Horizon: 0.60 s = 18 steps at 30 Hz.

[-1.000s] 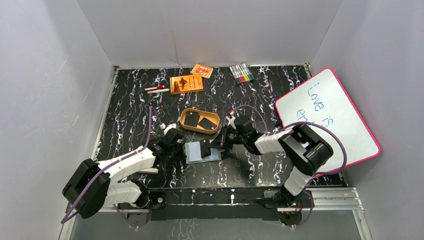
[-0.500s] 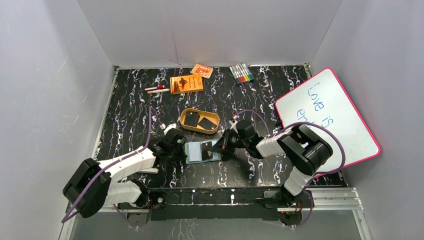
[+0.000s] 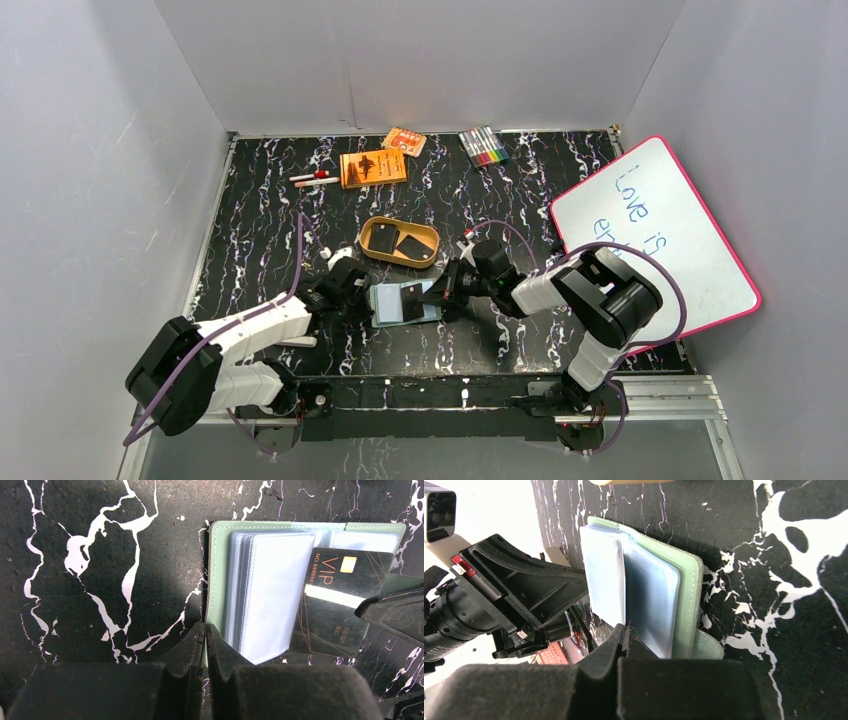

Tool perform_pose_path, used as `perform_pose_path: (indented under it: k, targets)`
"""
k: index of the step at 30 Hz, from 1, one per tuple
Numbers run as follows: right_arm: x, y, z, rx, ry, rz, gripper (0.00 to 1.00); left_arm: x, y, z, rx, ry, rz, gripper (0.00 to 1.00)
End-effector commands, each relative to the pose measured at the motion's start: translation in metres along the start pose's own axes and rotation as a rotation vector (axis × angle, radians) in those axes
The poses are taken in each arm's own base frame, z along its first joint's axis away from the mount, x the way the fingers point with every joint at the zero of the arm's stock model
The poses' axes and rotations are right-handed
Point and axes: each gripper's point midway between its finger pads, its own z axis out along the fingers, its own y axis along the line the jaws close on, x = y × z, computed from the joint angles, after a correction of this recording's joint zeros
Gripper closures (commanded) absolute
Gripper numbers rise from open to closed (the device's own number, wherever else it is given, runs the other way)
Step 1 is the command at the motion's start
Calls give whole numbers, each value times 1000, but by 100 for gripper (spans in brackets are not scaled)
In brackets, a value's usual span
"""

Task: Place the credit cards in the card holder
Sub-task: Insert the credit card into the card holder.

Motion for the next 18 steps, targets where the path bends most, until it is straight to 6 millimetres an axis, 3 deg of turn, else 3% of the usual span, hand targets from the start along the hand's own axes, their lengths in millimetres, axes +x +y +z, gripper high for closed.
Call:
perform_pose_path:
  k: [1,18]
  targets:
    - [-8,28,6,-98,7,-46,100,8,10,0,-30,20,8,96]
    - [-3,27,11,-124,37,-15,100,9,8,2,-21,24,4,97]
